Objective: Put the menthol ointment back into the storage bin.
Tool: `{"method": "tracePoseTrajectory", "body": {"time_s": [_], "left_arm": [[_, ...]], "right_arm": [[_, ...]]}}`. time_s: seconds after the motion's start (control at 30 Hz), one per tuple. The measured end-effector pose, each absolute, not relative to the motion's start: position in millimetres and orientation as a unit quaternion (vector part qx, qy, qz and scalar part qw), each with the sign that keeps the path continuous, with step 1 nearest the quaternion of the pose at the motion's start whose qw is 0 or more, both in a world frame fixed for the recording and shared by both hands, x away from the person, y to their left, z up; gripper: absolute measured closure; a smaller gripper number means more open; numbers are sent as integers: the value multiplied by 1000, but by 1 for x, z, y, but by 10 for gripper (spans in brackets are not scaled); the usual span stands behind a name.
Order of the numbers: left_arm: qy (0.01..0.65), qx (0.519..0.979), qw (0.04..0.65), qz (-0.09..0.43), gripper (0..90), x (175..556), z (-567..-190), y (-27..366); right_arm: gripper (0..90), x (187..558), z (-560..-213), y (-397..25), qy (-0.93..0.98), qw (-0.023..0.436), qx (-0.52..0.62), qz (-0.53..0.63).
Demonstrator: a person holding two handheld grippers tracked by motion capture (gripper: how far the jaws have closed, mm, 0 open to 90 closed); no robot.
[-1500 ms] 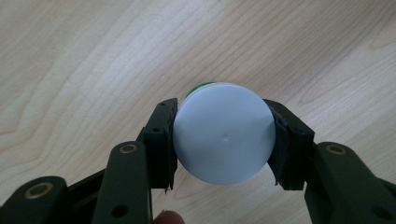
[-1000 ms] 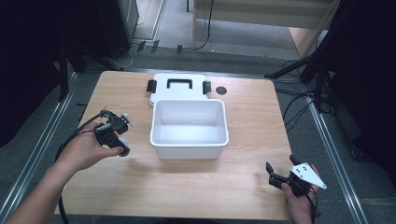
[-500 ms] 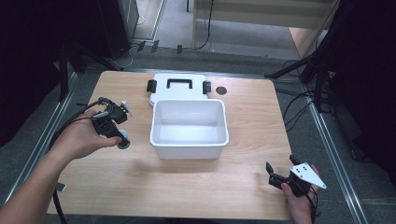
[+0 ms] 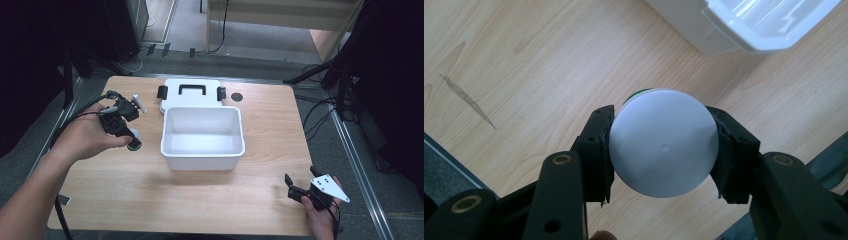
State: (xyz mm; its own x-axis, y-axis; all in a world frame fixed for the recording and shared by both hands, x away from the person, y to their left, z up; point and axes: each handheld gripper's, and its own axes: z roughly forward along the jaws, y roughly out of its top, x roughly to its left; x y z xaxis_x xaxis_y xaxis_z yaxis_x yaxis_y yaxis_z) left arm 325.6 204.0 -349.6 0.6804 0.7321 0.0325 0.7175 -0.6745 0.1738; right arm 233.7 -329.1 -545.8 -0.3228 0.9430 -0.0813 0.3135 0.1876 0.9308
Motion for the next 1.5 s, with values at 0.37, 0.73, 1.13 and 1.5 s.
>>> {"method": "tracePoseTrajectory", "body": {"time_s": [0.37, 0.73, 1.13, 1.5], "left_arm": [[382, 920, 76, 45, 511, 336, -335, 187], [375, 923, 81, 37, 511, 349, -330, 168], [363, 927, 91, 31, 511, 357, -327, 154], [351, 931, 99, 25, 511, 362, -328, 137]], "right_arm": [[72, 234, -546, -329, 683, 357, 459, 442], [72, 233, -546, -329, 684, 357, 459, 442], [73, 233, -546, -329, 683, 356, 458, 444], [74, 233, -546, -330, 683, 354, 459, 445]]}}
